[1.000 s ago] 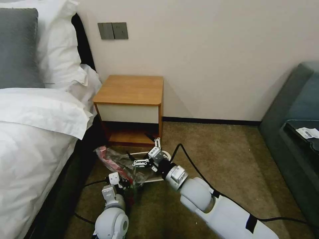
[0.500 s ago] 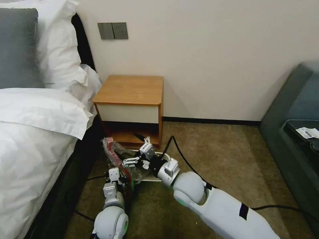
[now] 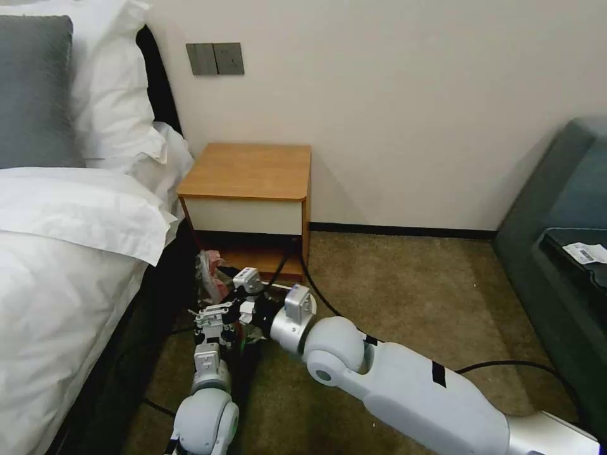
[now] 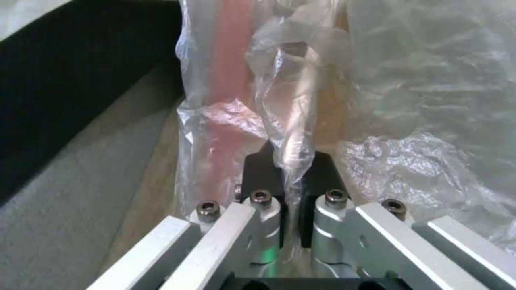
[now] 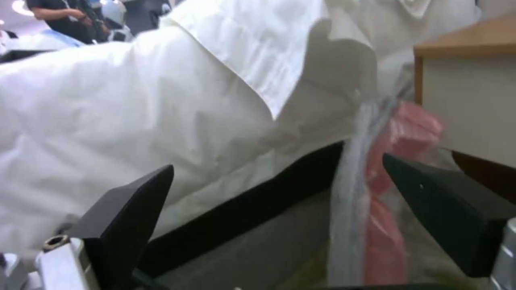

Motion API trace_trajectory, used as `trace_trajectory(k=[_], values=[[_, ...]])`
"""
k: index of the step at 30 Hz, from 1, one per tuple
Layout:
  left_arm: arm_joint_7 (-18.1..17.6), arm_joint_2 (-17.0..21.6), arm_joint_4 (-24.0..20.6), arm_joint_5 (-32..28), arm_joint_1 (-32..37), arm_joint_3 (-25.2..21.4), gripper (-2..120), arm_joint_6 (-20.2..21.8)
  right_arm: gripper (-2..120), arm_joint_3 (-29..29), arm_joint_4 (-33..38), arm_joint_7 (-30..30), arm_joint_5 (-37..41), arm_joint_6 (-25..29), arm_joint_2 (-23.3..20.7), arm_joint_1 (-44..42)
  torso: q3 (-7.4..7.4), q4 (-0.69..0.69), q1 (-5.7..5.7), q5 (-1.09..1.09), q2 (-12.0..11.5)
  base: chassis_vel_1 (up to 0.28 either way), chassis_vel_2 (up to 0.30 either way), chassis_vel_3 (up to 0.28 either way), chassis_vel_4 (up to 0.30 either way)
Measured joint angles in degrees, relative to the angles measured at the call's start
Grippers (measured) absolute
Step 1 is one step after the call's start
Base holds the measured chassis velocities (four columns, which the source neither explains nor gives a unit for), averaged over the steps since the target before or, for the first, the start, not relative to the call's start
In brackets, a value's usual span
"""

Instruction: Pick up the garbage bag from the table and place it over the trash can.

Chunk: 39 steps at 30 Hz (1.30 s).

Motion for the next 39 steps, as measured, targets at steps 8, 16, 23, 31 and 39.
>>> trace_trajectory(k=[8,16,23,31,39], values=[[0.1,-0.2,-0.1,0.7,0.5,0.1,3,-0.9,72,0.1,-3.2,0.7,-0.1,0.2,0.5,0.1,0.00,0.00,0.00,0.00,0.0,0.000,0.000,0.000,0.000],[0.1,-0.3,-0.3,1.5,0.7,-0.2,3,-1.5,39,0.6,-5.0,0.4,-1.4,1.5,0.4,-1.0,0.00,0.00,0.00,0.00,0.0,0.000,0.000,0.000,0.000],[0.1,-0.4,-0.2,1.5,0.6,-0.2,3,-1.6,14,1.0,-5.0,0.4,-2.3,2.0,0.4,-1.3,0.00,-0.01,0.00,0.00,0.0,0.000,0.000,0.000,0.000],[0.1,-0.4,-0.1,1.5,0.6,-0.6,3,-1.6,0,1.0,-5.1,0.4,-3.0,2.3,0.5,-1.4,0.00,0.00,0.00,0.00,0.0,0.000,0.000,0.000,0.000],[0.1,-0.3,-0.2,1.2,0.8,-1.2,3,-2.0,0,2.2,-5.3,0.5,-4.1,2.8,0.2,-1.9,0.00,0.00,0.00,0.00,0.0,0.000,0.000,0.000,0.000]])
